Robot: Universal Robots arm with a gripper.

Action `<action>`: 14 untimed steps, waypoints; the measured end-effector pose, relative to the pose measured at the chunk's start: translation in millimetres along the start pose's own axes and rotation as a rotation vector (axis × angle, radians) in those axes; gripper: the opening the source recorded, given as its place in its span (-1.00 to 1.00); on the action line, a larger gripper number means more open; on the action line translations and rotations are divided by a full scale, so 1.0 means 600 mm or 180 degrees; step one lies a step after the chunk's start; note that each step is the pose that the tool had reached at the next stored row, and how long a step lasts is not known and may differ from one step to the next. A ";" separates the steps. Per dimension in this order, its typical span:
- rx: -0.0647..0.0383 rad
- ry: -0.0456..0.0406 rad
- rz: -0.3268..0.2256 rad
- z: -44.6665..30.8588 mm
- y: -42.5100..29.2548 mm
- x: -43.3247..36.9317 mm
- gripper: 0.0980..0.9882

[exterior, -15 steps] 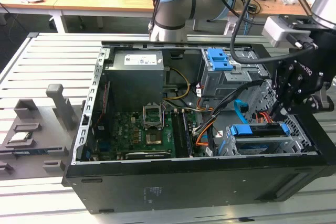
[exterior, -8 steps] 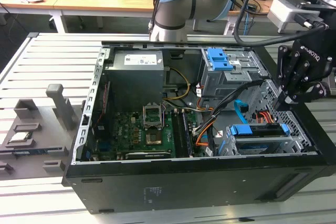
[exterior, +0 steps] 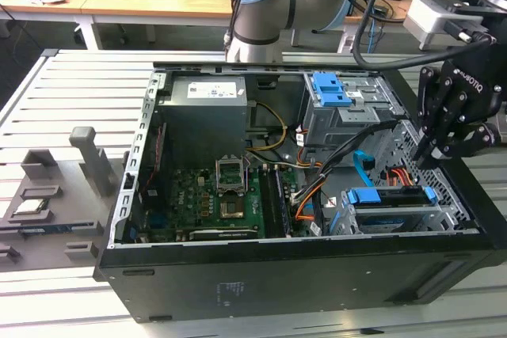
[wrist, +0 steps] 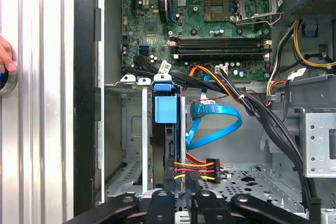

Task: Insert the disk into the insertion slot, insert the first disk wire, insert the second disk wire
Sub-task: 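Insert the second disk wire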

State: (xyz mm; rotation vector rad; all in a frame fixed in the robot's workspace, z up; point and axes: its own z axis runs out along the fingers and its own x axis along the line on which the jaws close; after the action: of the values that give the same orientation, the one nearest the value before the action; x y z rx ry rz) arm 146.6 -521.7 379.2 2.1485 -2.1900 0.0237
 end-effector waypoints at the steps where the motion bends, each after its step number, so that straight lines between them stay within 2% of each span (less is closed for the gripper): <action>1: 0.0000 0.0000 0.0000 0.000 0.000 0.000 -0.69; 2: 0.0000 0.0000 0.0000 0.000 0.000 0.000 -0.54; 5: 0.0000 0.0000 0.0000 0.001 0.006 -0.004 -0.54; 7: 0.0000 0.0000 0.0000 0.005 0.024 -0.012 -0.54; 9: 0.0000 0.0000 0.0000 0.008 0.050 -0.027 -0.54; 11: 0.0000 0.0000 0.0000 0.010 0.068 -0.029 -0.54; 14: 0.0000 -0.0001 0.0000 0.013 0.086 -0.029 -0.54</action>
State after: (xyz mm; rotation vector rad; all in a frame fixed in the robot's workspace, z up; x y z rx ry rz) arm 95.1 -503.9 372.5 2.1487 -2.1901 0.0234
